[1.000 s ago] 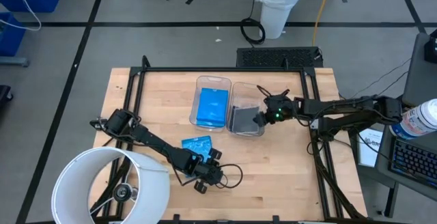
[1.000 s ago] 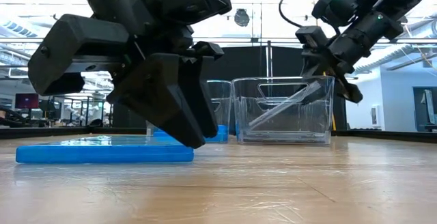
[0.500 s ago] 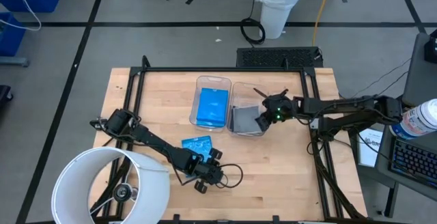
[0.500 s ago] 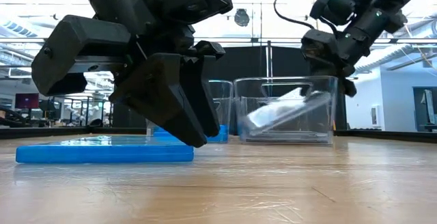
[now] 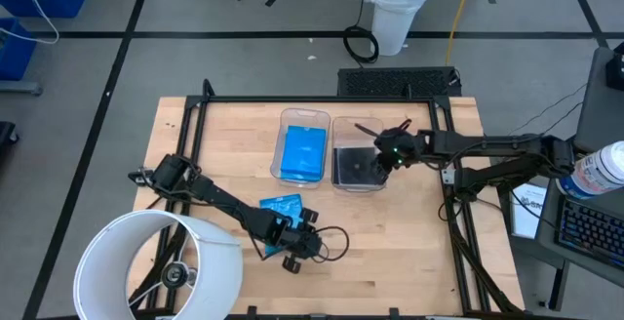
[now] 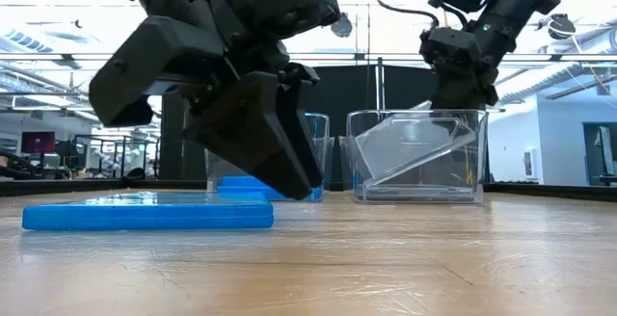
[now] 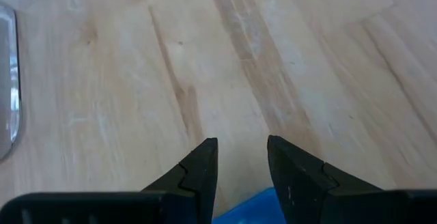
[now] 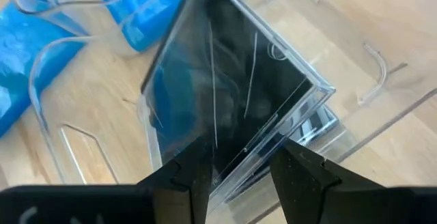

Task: Pick & place jewel cases by type
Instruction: Put the black CD case into the right transparent bin, then put the blue CD case into the left transparent bin

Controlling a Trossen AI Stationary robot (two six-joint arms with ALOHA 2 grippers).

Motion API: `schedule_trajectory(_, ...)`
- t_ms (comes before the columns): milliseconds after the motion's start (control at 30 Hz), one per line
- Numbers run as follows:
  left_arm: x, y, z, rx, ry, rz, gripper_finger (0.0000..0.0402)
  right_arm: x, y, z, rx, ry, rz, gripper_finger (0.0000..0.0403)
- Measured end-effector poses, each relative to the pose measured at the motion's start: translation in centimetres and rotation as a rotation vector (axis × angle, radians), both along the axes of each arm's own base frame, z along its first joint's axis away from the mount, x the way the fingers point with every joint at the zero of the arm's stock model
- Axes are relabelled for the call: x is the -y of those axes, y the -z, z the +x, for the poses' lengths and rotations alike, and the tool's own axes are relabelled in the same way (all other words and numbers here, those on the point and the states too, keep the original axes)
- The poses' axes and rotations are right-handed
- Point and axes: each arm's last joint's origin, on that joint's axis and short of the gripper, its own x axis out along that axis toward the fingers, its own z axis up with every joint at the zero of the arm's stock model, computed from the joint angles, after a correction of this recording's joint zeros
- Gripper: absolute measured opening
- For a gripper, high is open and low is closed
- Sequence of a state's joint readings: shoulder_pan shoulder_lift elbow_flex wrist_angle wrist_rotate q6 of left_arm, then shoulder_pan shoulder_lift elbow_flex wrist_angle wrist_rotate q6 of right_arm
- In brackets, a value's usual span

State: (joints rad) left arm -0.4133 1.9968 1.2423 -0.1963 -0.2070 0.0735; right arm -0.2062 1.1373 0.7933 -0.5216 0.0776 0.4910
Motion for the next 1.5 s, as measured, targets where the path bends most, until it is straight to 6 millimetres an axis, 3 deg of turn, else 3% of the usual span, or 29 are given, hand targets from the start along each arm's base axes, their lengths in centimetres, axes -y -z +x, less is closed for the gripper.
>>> schedule_trajectory(433,0.2,-0.2,0.2,0.022,0.013,-0.036,0.0133,0.2,0.0,0.0,-0.028,-0.100,-0.073,0.0130)
schedule_trajectory(533,0.2,-0.2,0.2,0.025,0.015,-0.036,0.0133,0.6,-0.1,0.0,-0.008,-0.053,-0.079,0.0130)
schedule_trajectory(800,-0.2,-0.2,0.4,0.026,0.005,-0.034,0.0133,2.7,-0.6,0.0,0.121,0.266,0.007,0.0130)
schedule_trajectory(1033,0.0,-0.1,0.2,0.006,0.018,-0.040,0.0133,3.1,-0.6,-0.2,0.090,0.169,-0.030,0.0130)
schedule_trajectory(1133,0.0,-0.1,0.1,-0.002,0.020,-0.037,0.0133,2.6,-1.2,0.2,0.117,0.075,-0.044,0.0130)
schedule_trajectory(1267,0.1,-0.1,0.1,0.016,0.022,0.007,0.0133,0.8,-3.7,1.5,0.180,-0.064,-0.097,0.0129)
schedule_trajectory(1400,1.2,-0.7,-0.6,0.063,0.040,0.150,0.0133,-2.9,-6.2,2.5,0.233,-0.204,-0.209,0.0110)
schedule_trajectory(1500,2.8,-2.1,-1.7,0.109,0.064,0.226,0.0133,-6.2,-7.2,2.6,0.255,-0.275,-0.284,0.0072)
